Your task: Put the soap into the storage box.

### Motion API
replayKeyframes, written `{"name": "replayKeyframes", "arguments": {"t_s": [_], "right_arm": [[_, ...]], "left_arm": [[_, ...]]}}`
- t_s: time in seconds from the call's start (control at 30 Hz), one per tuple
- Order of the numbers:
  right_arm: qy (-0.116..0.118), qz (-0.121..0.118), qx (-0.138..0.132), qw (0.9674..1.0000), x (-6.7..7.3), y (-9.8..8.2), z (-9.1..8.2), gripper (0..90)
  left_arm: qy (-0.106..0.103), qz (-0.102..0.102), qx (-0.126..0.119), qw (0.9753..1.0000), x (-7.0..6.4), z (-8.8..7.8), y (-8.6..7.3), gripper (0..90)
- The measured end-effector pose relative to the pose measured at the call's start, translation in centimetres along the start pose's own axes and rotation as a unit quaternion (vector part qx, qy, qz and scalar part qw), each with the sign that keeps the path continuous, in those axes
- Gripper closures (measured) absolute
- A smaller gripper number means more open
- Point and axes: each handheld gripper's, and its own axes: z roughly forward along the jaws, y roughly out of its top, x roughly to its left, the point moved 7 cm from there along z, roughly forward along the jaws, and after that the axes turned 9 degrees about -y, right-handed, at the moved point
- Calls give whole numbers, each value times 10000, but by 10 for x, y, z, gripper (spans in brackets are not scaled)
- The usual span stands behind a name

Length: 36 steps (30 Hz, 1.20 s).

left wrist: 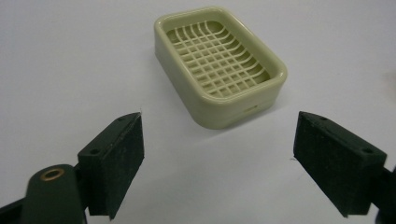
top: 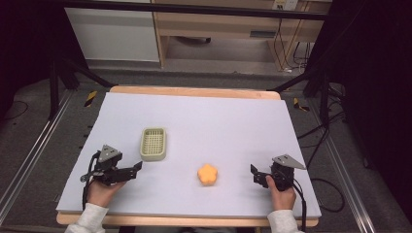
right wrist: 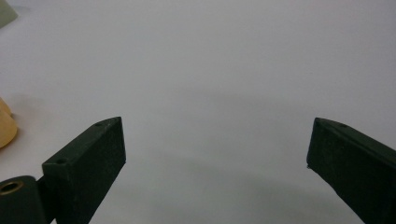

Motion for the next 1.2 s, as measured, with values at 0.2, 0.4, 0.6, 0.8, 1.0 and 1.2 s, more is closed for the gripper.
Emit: {"name": "replayKeyframes", "arguments": {"t_s": [0.2, 0.4, 0.6, 0.8, 1.0, 1.2], "right_arm": [[-8, 2, -133, 9999, 0, 2, -2, 49], [-34, -3, -193, 9998, 0, 3, -2, 47], [-68, -46, -273, 9996, 1, 4, -2, 44], [-36, -62, -244, 9997, 2, 3, -1, 44], [-51, -65, -244, 9997, 2, 3, -1, 44], [-29, -44, -292, 9996, 2, 4, -2, 44]], "left_arm": [[-113, 63, -43, 9999, -10, -2, 5, 158], [-193, 81, -40, 9998, -19, 1, 6, 158], [-291, 148, -7, 9995, -29, 4, 7, 158], [-371, 216, 30, 9991, -38, 8, 7, 156], [-467, 289, 92, 9985, -48, 13, 7, 156], [-596, 316, 150, 9976, -58, 18, 8, 156]]}}
